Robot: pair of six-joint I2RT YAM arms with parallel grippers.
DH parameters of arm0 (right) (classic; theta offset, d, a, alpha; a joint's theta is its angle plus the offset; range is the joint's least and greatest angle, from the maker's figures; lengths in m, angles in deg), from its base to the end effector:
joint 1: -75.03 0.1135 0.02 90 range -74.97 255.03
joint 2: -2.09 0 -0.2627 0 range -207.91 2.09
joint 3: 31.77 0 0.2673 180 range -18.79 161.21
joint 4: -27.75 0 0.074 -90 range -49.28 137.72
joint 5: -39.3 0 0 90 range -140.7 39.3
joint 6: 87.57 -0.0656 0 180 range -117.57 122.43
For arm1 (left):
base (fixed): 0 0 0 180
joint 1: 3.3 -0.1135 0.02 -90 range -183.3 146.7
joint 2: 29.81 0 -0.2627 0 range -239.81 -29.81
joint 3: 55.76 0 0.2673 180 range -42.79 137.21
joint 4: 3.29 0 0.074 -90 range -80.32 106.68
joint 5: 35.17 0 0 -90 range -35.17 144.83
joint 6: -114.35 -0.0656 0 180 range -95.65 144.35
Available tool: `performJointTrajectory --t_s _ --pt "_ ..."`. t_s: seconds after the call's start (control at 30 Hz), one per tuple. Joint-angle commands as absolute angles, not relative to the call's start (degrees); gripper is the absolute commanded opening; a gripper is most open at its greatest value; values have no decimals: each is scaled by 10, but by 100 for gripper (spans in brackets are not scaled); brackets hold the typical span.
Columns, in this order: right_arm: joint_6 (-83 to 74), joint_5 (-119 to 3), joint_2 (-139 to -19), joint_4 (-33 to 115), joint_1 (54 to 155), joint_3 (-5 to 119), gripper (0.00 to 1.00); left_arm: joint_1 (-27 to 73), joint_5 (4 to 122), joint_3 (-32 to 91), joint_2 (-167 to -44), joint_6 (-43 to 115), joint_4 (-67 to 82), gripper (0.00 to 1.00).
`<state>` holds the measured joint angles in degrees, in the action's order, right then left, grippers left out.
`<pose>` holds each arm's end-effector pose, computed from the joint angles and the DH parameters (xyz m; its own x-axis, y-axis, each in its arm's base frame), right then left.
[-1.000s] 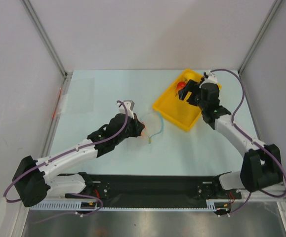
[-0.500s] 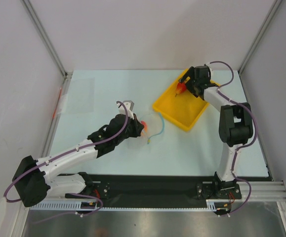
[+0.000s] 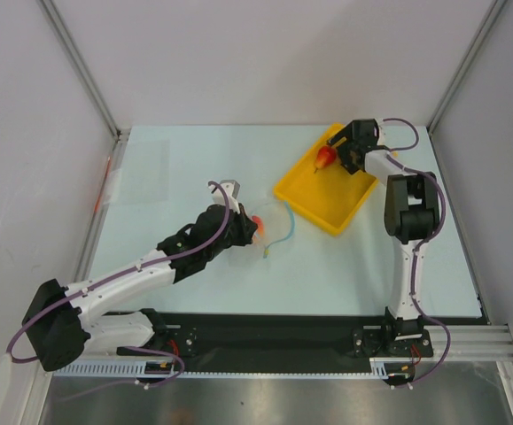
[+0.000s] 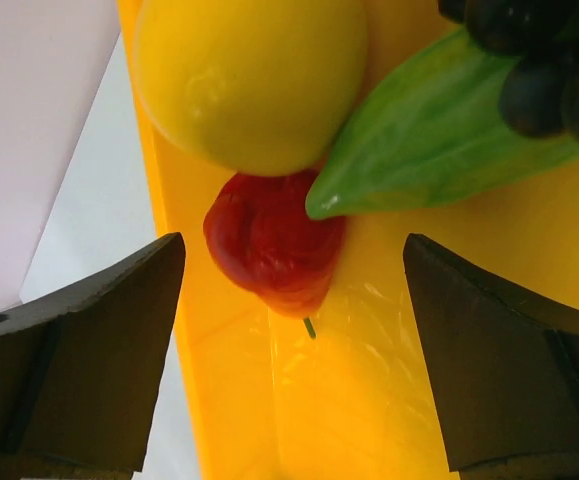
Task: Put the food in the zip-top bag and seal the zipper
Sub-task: Pick up the fake fruit from the bin.
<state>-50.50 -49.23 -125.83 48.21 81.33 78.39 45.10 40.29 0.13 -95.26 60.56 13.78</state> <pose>0.5426 0.0582 0.1528 -0.4422 0.7537 -0.4862 0.4366 0.6545 0.6173 0.2097 -0.2114 0.2464 -0.5797 -0.2083 -0.7877 0.2880 0.8520 -0.4373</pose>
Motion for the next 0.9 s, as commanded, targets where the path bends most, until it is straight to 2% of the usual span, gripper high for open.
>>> performJointTrajectory --t_s 0.0,0.27,0.37,0.4,0.5,0.6,0.87 --pt "-527 -498 -1285 497 813 842 93 448 392 5 -939 611 117 0" --pt "-556 -537 -1340 505 821 887 88 449 388 7 -942 610 120 0" --pt "-558 -552 -1346 492 821 887 74 448 387 7 -941 608 121 0" --pt "-555 -555 -1344 487 821 886 63 448 387 7 -941 609 121 0" --pt "-531 -550 -1325 464 825 865 50 448 389 7 -941 609 121 0" --pt "-511 -530 -1285 443 831 827 48 448 390 6 -940 610 120 0" --pt "-481 -586 -1136 372 838 686 42 448 395 9 -948 609 120 0"
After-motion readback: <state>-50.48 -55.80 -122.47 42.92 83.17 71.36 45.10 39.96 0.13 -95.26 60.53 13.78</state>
